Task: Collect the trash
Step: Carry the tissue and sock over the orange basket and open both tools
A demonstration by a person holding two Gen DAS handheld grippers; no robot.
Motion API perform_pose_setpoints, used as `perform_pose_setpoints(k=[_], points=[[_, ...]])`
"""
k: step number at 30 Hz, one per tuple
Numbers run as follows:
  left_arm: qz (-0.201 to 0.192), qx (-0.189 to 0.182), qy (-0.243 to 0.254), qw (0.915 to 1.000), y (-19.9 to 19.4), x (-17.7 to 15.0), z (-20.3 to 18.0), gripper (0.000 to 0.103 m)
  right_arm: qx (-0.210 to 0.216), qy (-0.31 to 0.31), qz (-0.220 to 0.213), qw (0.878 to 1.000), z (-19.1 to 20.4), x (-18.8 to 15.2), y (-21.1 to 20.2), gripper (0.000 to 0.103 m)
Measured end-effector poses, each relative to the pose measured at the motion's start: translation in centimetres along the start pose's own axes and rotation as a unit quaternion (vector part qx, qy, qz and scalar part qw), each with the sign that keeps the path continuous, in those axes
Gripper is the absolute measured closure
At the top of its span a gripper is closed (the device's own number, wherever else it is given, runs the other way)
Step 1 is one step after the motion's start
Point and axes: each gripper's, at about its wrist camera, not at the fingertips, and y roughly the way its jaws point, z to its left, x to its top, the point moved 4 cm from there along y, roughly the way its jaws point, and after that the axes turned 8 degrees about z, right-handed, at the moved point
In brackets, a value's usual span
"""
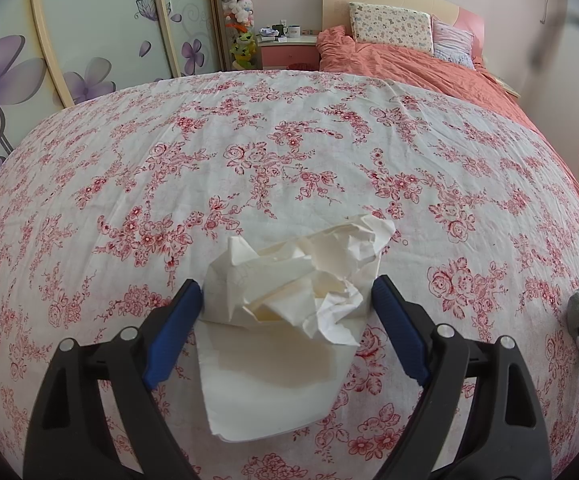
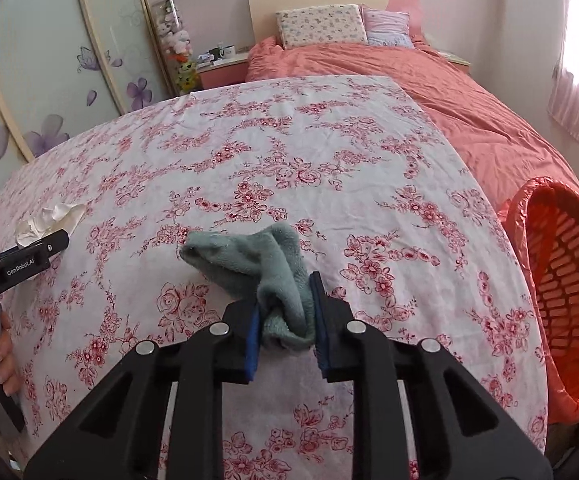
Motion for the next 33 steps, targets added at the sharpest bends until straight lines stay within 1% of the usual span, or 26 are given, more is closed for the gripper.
perform_pose_setpoints(k=[5,9,13,19,23,26,33], points=[[-0.002,-0.009,0.008,0.9999,0.0,0.0,0.1,0.019,0.012,0.01,0.0,1.0,-0.3,0.0,0.0,0.081],[-0.009,-0.013,0.013,0.9998,-0.5,-0.4,0.1,0.022,0.019,0.013,-0.001,1.0,-0.5,0.0,0.0,0.081],[-0.019,-0.012,0.02,0.9995,-1.6,-0.9,-0.1,0.024,0.028,0.01,-0.001,1.0,-0.8,-0.3,-0.4,0.083],[-0.044,-0.018,0.029,0.9984,-4.1,-1.0,-0.6,0.024,0.042,0.033,-0.016,0.998,-2.0,-1.1,-1.9,0.083],[-0.062,-0.024,0.039,0.997,-6.1,-1.4,-1.5,0.024,0.044,0.033,-0.033,0.998,-2.4,-1.3,-3.6,0.083],[-0.074,-0.029,0.049,0.9956,-7.7,-1.4,-2.7,0.024,0.049,0.038,-0.055,0.997,-3.0,-1.2,-5.5,0.083],[-0.101,-0.054,0.076,0.9905,-11.6,-1.7,-6.8,0.024,0.049,0.054,-0.102,0.992,-5.0,-0.3,-9.5,0.084]])
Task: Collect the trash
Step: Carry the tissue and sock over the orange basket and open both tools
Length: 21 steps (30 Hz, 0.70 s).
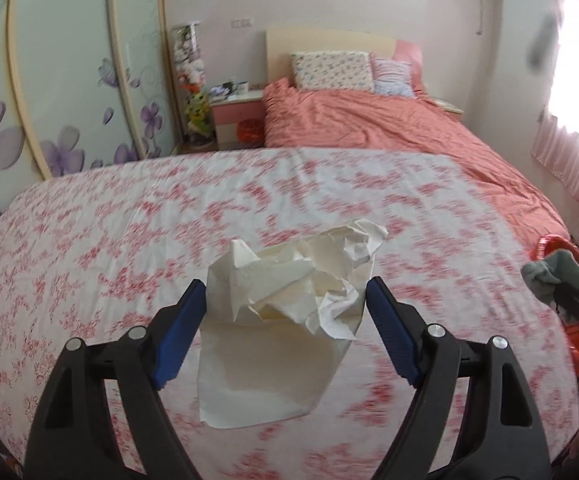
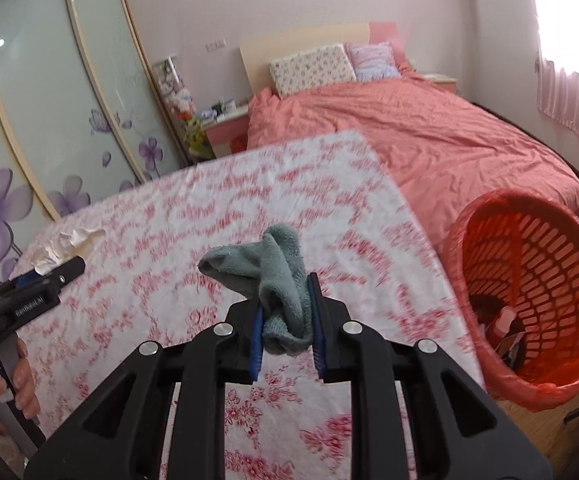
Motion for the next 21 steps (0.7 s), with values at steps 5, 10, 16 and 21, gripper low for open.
perform_pose_setpoints(k=[5,10,16,21], points=[[-0.013,-0.027,0.028,0.9991,-2.0,0.5,-4.4,0.024,-0.017,0.01,-0.034,0.999,-1.9,0.8,-2.4,0.084],[-0.021,-0.058,0.056,0.9965,-3.2,0.6,-8.7,0.024,-0.038,0.031,-0.063,0.997,-4.9,1.4,-4.8,0.084],[-0.027,-0.103,0.091,0.9901,-4.2,0.6,-14.8,0.024,-0.065,0.056,-0.089,0.992,-8.8,1.6,-6.9,0.084],[-0.026,-0.142,0.12,0.9822,-4.6,0.5,-20.4,0.024,-0.086,0.09,-0.101,0.987,-13.1,1.7,-7.9,0.084]])
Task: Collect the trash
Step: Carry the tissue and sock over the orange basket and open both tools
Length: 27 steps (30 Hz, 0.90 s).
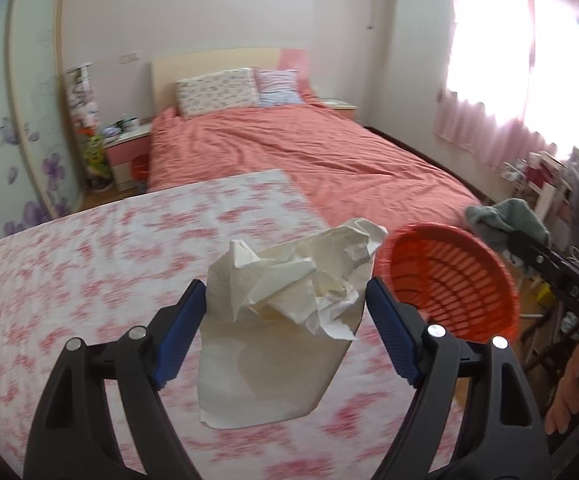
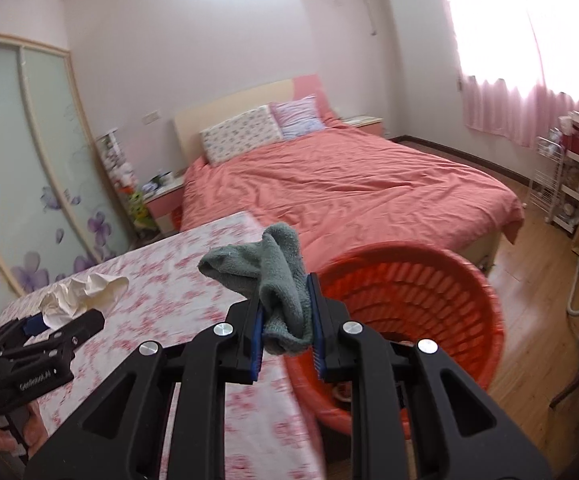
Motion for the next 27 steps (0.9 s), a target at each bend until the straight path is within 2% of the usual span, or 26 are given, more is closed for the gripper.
perform_pose_setpoints(k=[5,11,18,21,23,25,27], points=[[0.007,-0.043,0.031,0.9986,2.0,1.2,-5.9,0.024,-0.015,0.033,-0.003,0.999,-3.6,0.6,0.6,0.084],[0.017,-0.077,0.062,0.9949,4.6,1.8,-11.5,0.024,-0.026,0.054,-0.004,0.998,-6.0,0.6,1.1,0.084],[0.027,-0.101,0.071,0.992,7.0,2.6,-14.3,0.023,-0.024,0.077,-0.004,0.997,-8.1,1.0,2.1,0.084],[0.037,-0.099,0.077,0.9914,8.3,2.7,-14.9,0.019,-0.012,0.097,0.0,0.995,-9.0,1.1,2.8,0.078],[0.051,-0.095,0.072,0.9916,9.6,2.5,-14.8,0.016,-0.003,0.11,0.007,0.994,-9.4,1.2,3.3,0.057],[0.063,-0.096,0.063,0.9913,10.5,2.2,-14.4,0.014,-0.004,0.114,0.01,0.993,-9.5,1.2,3.6,0.048],[0.072,-0.094,0.053,0.9916,11.1,1.9,-13.7,0.014,-0.012,0.108,0.011,0.994,-9.3,0.9,3.4,0.046]])
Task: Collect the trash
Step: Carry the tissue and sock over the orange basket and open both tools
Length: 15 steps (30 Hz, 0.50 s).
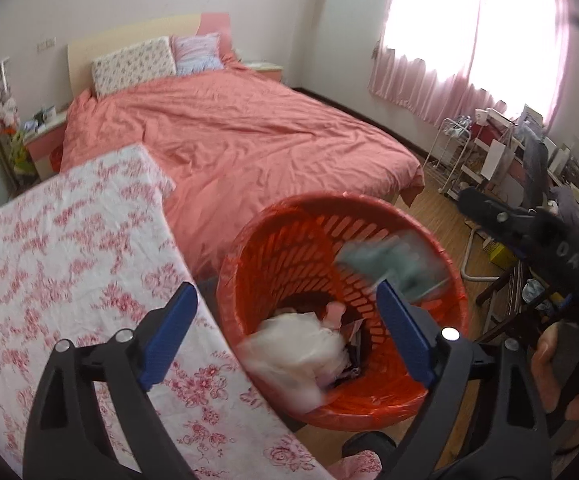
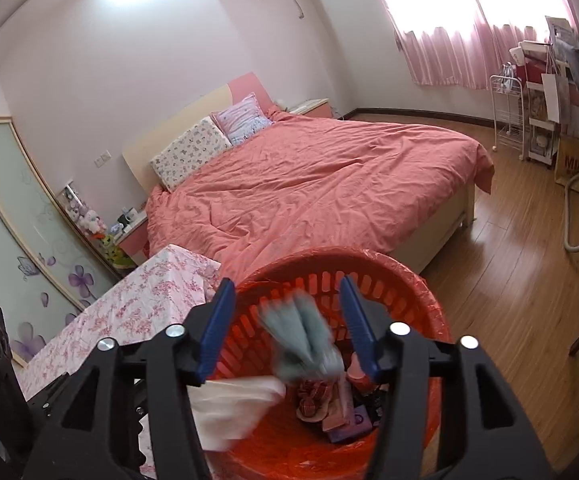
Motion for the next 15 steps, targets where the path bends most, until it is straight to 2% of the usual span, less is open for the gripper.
perform_pose_setpoints(k=[2,4,6,9,11,12,14,15], points=[[0.001,0.008,-0.007,0.9999,0.0,-0.4,0.9,0.014,-0.006,-0.009,-0.005,1.0,0.1,-0.4,-0.5,0.038],[-0.001,0.019,-0.012,0.9998,-0.4,-0.8,1.8,0.014,-0.016,-0.02,-0.008,1.0,0.4,-0.8,-1.0,0.036],[-0.007,0.027,-0.015,0.9995,-1.2,-1.1,2.6,0.014,-0.023,-0.027,-0.014,0.999,0.7,-1.1,-1.7,0.028],[-0.027,0.048,-0.02,0.9983,-3.3,-1.7,4.1,0.014,-0.035,-0.041,-0.029,0.998,1.2,-1.3,-3.0,0.022],[-0.038,0.061,-0.019,0.9972,-4.7,-2.2,4.5,0.014,-0.046,-0.052,-0.043,0.997,1.8,-1.6,-4.4,0.013],[-0.049,0.072,-0.02,0.996,-6.0,-2.7,5.1,0.012,-0.05,-0.056,-0.048,0.996,1.8,-1.6,-4.8,0.013],[-0.064,0.086,-0.021,0.9941,-7.8,-3.5,5.6,0.01,-0.06,-0.065,-0.061,0.994,2.4,-2.0,-6.1,0.003],[-0.072,0.093,-0.023,0.9928,-8.9,-4.0,6.0,0.008,-0.065,-0.068,-0.066,0.993,2.6,-2.1,-6.5,0.002]])
